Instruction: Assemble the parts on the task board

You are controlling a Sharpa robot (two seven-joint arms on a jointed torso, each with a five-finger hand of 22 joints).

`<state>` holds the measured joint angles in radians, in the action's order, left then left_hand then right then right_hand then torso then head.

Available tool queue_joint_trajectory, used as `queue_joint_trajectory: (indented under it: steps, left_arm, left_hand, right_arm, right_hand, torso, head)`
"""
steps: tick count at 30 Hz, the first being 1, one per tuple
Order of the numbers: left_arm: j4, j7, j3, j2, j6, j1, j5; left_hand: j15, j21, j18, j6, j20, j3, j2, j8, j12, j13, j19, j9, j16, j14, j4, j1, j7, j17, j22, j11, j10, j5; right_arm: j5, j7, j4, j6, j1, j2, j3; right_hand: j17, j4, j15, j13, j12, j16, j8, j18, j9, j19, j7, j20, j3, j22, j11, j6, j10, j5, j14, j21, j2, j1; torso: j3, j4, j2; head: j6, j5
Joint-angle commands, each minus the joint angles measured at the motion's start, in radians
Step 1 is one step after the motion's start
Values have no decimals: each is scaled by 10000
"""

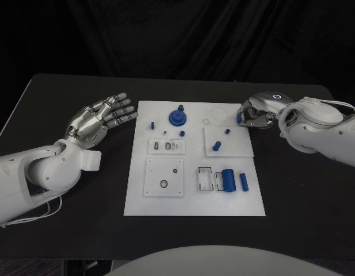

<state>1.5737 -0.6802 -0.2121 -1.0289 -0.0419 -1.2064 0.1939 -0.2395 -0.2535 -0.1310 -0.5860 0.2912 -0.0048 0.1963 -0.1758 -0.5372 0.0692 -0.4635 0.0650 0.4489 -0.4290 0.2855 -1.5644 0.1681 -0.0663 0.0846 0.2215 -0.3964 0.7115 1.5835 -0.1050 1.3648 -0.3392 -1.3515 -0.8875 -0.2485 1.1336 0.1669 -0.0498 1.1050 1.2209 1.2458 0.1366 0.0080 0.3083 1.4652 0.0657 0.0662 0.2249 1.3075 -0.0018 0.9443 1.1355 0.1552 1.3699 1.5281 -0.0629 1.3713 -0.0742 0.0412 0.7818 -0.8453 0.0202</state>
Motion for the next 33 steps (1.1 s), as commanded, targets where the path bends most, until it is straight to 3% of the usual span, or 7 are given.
queue_joint_trajectory:
  steps: [1,13,18,24,33]
  left_arm:
    - [0,-226,8,18,-177,20,28]
    - [-12,-153,8,-37,-177,36,28]
    - [-26,-131,8,-32,-176,39,28]
    - [-30,-101,8,-18,-189,40,28]
    - [-23,-81,8,-38,-170,42,28]
  left_hand:
    - [-34,15,149,48,-9,63,-61,33,-51,-9,17,5,64,42,-11,4,63,-6,-11,49,46,-59]
    - [-33,16,150,56,-9,70,-61,35,-51,-9,18,4,64,45,-10,7,65,-5,-12,51,48,-60]
    - [-33,16,150,56,-9,70,-61,35,-51,-9,18,4,64,45,-10,7,65,-5,-12,51,48,-60]
    - [-33,16,150,56,-9,70,-61,35,-51,-9,18,4,64,45,-10,7,65,-5,-12,51,48,-60]
    - [-31,19,152,52,-10,105,-71,34,-54,-9,24,5,70,61,-6,25,72,-4,-14,58,54,-67]
  right_arm:
    - [46,119,16,-398,30,-12,5]
    - [46,-6,535,-1179,23,-306,13]
    - [6,-21,986,-1496,6,-467,22]
    - [-505,225,1599,-2109,-21,-520,34]
    - [-1208,722,2508,-2508,-30,-450,38]
  right_hand:
    - [24,15,-73,30,71,-58,103,51,117,734,-9,-83,-57,2461,-51,159,66,96,11,-17,93,35]
    - [128,43,-109,92,125,12,307,31,499,786,-24,-127,-131,2488,-80,397,147,437,88,50,168,2]
    - [175,55,-121,118,143,43,378,17,659,821,-41,-139,-133,2506,-94,487,190,662,124,97,201,7]
    - [308,6,-153,181,181,136,459,-7,983,883,-48,-173,-69,2539,-121,569,294,1343,219,182,196,103]
    - [442,-20,-154,288,264,239,462,-37,1129,954,-30,-178,-19,2577,-116,556,411,1646,295,282,180,139]
  torso:
    - [1,-3,-2]
    - [-2,-4,0]
    - [-1,0,0]
    - [0,0,0]
    - [-3,7,2]
  head:
    - [-6,-5]
    - [-10,-44]
    - [-6,-24]
    - [9,-48]
    - [-29,-35]
